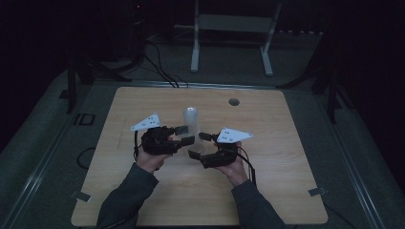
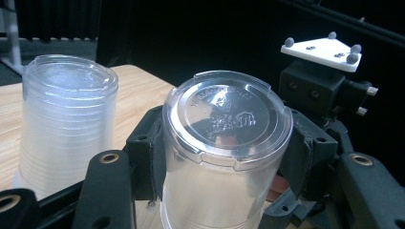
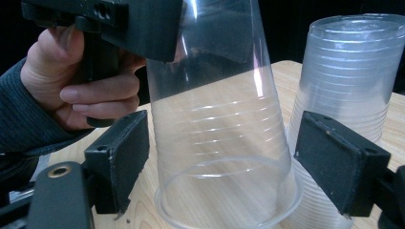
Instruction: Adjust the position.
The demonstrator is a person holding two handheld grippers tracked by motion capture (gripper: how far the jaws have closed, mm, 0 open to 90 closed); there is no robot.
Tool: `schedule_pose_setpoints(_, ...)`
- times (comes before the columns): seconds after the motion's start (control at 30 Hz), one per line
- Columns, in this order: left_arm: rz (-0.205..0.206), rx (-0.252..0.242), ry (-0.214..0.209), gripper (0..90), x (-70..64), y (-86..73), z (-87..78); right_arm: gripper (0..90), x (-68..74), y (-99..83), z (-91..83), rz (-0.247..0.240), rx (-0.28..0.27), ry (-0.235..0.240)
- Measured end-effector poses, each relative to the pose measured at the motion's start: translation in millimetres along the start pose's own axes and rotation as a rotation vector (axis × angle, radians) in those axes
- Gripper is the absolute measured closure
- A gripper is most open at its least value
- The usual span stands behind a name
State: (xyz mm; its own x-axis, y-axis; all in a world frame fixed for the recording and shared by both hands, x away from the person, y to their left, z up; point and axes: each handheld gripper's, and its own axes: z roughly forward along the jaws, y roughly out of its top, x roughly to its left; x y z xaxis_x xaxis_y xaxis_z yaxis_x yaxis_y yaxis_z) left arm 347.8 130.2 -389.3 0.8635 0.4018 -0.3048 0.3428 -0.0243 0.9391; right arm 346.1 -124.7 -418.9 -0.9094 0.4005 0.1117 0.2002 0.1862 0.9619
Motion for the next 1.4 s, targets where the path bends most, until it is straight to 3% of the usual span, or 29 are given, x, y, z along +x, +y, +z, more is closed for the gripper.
schedule_pose_setpoints(0.43, -0.07, -0.044, -0.052, 41.1, 5.4, -4.0, -0.2, 22.7, 1.6, 1.7, 1.9, -0.012, -0.006, 0.013)
schedule_pose_setpoints(0.7, -0.083, -0.058, -0.063, 41.0, 6.4, -4.9, 0.2, 26.3, 1.7, 1.5, 3.1, -0.01, -0.004, 0.011)
schedule_pose_setpoints(1.0, -0.084, -0.052, -0.064, 37.3, 7.3, -5.2, 0.4, 29.5, 2.8, 1.2, 2.7, -0.02, -0.004, 0.006)
schedule_pose_setpoints(1.2, -0.058, -0.016, -0.046, 29.2, 3.5, -4.9, 2.9, 30.5, 2.8, 1.6, 1.7, -0.025, -0.001, 0.001)
schedule_pose_setpoints(1.4, -0.036, -0.005, -0.035, 27.9, 0.8, -3.4, 2.2, 30.4, 1.7, 1.3, -0.2, -0.021, 0.01, -0.01)
